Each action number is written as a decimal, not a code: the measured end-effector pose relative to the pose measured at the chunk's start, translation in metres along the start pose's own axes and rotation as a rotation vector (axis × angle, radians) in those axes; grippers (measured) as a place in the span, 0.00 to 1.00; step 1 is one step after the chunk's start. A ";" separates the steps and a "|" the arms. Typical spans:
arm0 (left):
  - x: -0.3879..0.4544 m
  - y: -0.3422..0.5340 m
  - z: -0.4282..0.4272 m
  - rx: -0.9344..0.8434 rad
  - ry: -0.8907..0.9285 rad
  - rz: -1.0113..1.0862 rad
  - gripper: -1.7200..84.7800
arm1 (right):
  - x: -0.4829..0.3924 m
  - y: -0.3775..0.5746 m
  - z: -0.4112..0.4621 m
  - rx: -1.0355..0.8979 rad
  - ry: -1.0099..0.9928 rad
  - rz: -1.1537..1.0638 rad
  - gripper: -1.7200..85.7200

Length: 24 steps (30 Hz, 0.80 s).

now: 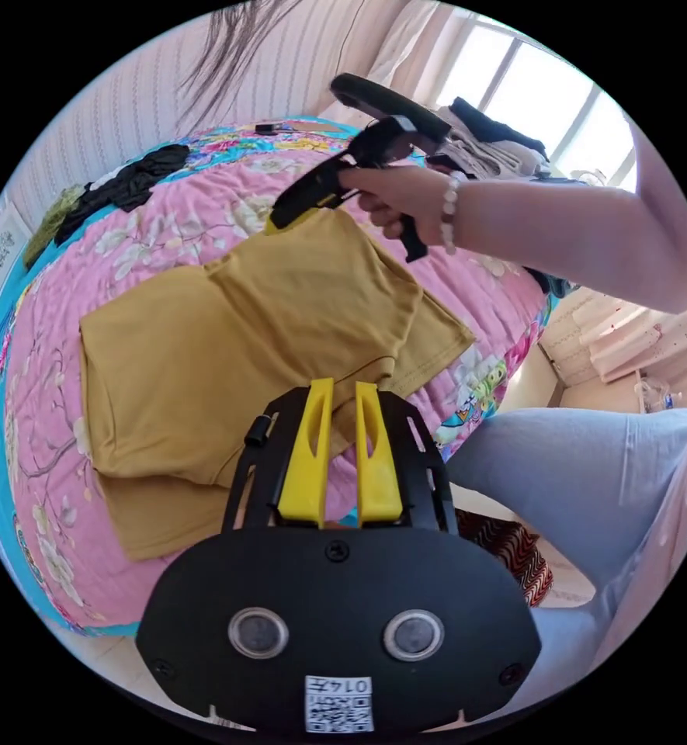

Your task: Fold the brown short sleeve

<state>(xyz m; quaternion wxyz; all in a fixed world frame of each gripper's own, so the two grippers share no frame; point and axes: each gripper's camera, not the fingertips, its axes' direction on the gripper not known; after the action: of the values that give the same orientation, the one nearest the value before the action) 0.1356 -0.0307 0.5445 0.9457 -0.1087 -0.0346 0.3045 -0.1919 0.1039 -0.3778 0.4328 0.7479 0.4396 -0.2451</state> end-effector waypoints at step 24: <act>0.070 -0.083 0.048 -0.013 0.143 0.101 0.02 | 0.091 0.191 -0.055 -0.009 -0.404 0.294 0.07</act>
<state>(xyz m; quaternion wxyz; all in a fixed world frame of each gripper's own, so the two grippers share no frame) 0.2336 -0.0467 0.6099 0.9285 -0.1379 0.0364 0.3429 0.0183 0.1469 -0.3358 0.5463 0.7376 0.2318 -0.3222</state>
